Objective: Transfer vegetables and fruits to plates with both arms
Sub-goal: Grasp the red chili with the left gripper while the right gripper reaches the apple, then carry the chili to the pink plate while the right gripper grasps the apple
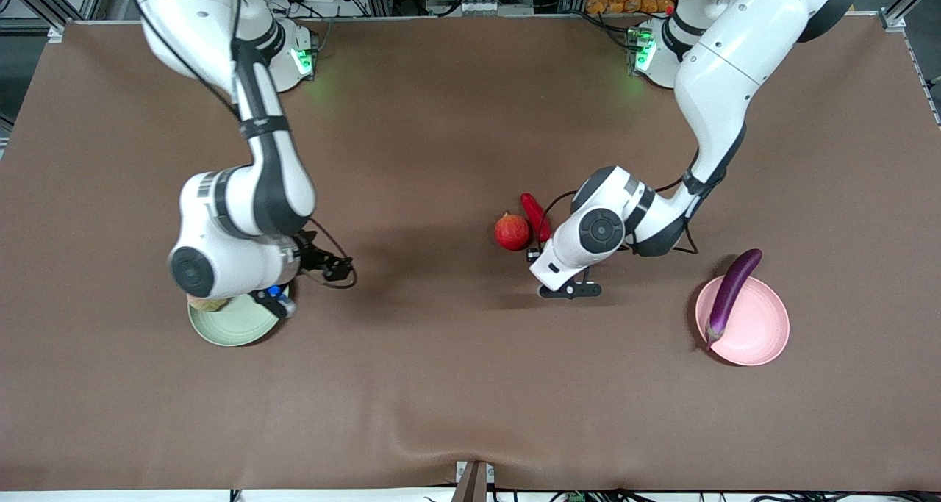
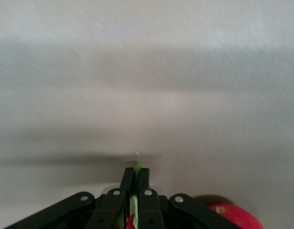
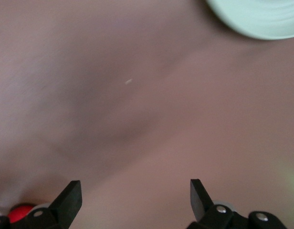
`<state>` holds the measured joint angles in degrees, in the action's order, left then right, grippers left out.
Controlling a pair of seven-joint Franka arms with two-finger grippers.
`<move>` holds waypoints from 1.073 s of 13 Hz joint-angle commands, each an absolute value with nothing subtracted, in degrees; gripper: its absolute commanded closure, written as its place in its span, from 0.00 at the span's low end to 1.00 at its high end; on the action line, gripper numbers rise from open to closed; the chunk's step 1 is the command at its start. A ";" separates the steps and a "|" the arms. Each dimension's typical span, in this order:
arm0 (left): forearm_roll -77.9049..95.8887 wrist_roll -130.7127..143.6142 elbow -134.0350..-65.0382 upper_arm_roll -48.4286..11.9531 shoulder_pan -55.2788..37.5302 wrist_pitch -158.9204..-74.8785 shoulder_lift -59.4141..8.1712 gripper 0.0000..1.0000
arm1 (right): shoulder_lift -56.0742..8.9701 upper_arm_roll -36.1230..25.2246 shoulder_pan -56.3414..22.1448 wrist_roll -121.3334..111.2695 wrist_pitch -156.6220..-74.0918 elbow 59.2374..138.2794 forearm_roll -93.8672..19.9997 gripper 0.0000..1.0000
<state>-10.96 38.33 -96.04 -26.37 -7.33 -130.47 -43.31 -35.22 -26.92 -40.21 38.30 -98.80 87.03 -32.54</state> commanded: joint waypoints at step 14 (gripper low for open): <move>-22.58 0.29 -85.78 -26.54 7.90 -110.22 -35.51 1.00 | -56.51 -27.51 -68.02 46.67 -125.58 65.92 -24.01 0.00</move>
<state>-20.06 4.30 -86.84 -25.98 6.66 -112.11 -36.23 -54.69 -26.63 -66.28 46.32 -124.52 68.37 -26.99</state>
